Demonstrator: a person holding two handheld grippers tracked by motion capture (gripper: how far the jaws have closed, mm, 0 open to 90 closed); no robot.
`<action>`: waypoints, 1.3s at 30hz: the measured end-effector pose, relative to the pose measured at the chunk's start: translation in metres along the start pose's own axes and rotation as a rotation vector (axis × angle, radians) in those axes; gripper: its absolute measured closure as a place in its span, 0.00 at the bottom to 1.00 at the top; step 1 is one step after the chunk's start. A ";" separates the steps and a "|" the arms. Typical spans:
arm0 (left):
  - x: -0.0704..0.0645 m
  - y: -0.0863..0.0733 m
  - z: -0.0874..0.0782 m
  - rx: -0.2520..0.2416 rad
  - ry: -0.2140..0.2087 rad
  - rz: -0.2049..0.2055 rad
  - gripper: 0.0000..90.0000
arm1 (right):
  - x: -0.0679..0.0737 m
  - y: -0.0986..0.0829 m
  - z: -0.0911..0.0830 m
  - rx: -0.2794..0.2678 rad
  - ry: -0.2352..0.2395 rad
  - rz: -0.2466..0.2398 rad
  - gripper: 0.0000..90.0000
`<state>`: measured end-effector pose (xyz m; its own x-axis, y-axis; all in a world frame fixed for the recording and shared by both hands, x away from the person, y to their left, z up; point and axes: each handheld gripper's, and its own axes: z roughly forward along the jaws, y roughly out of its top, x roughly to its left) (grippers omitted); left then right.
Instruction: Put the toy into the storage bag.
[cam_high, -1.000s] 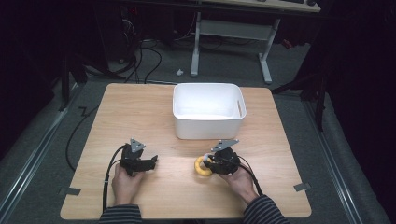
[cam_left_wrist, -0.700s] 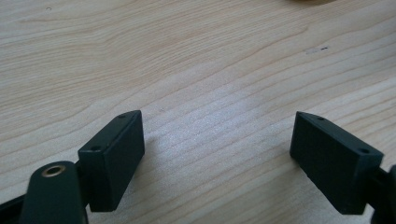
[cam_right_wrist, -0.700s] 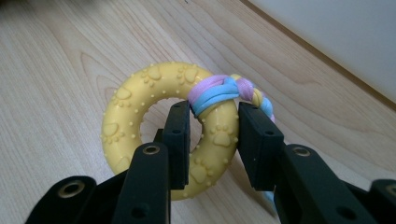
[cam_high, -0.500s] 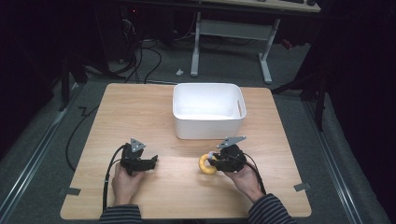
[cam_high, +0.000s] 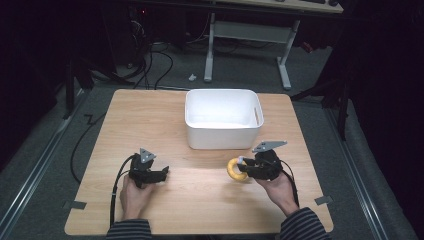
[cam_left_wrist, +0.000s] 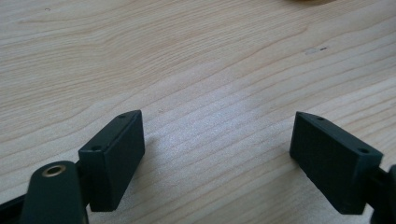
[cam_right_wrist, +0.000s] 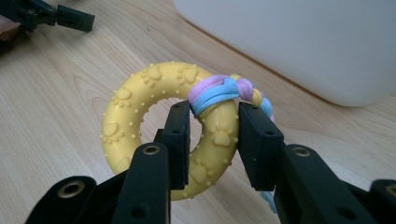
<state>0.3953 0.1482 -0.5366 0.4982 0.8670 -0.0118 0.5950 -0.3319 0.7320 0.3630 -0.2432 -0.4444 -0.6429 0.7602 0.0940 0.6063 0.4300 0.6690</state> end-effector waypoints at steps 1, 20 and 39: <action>0.000 0.000 0.000 0.000 0.000 0.000 0.20 | 0.000 0.000 0.000 0.000 0.000 0.000 0.74; 0.000 0.000 0.000 0.000 0.001 0.002 0.20 | -0.025 0.002 -0.049 -0.056 -0.060 0.058 0.74; -0.002 0.000 0.000 0.000 -0.007 0.010 0.20 | -0.041 0.034 -0.091 -0.093 -0.069 0.060 0.74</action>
<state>0.3942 0.1464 -0.5367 0.5086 0.8610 -0.0097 0.5903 -0.3404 0.7319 0.3668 -0.3040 -0.3586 -0.5710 0.8163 0.0872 0.5945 0.3379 0.7296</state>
